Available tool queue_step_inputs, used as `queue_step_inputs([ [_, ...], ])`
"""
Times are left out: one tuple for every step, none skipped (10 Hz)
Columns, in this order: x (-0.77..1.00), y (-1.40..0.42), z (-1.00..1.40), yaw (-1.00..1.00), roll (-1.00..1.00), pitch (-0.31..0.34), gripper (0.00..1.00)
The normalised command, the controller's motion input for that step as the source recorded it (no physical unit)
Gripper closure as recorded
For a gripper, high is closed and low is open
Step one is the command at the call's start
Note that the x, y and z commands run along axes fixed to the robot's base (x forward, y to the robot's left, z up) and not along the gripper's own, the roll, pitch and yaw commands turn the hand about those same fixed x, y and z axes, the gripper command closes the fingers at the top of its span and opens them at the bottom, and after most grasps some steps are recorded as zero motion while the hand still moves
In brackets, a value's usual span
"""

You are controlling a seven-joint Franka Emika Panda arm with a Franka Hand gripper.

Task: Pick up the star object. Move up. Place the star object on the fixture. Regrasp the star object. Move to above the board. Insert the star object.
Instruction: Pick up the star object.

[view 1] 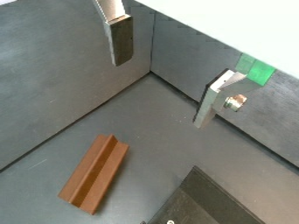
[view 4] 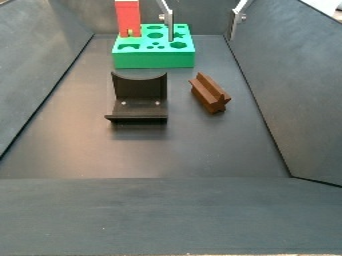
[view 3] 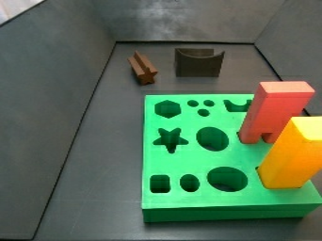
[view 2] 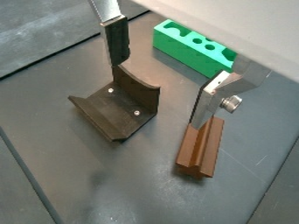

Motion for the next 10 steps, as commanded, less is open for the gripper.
queue_step_inputs([
  [0.00,-0.12,-0.06,0.02,0.06,0.000,0.00],
  [-0.09,-0.31,-0.16,0.08,0.03,-0.050,0.00],
  [0.00,-0.36,-0.33,0.18,0.00,-0.021,0.00],
  [0.00,-0.24,-0.48,0.16,-0.09,-0.021,0.00],
  [0.00,-0.26,-0.54,0.25,-0.07,0.000,0.00],
  [0.00,-0.28,-0.57,0.31,-0.04,-0.004,0.00],
  [0.00,-0.31,-0.56,0.31,-0.05,-0.013,0.00],
  [-0.04,-0.48,-0.53,0.40,0.00,-0.029,0.00],
  [-0.15,-0.54,-0.43,0.60,0.09,-0.061,0.00],
  [-0.25,-0.53,-0.37,0.53,0.21,-0.100,0.00],
])
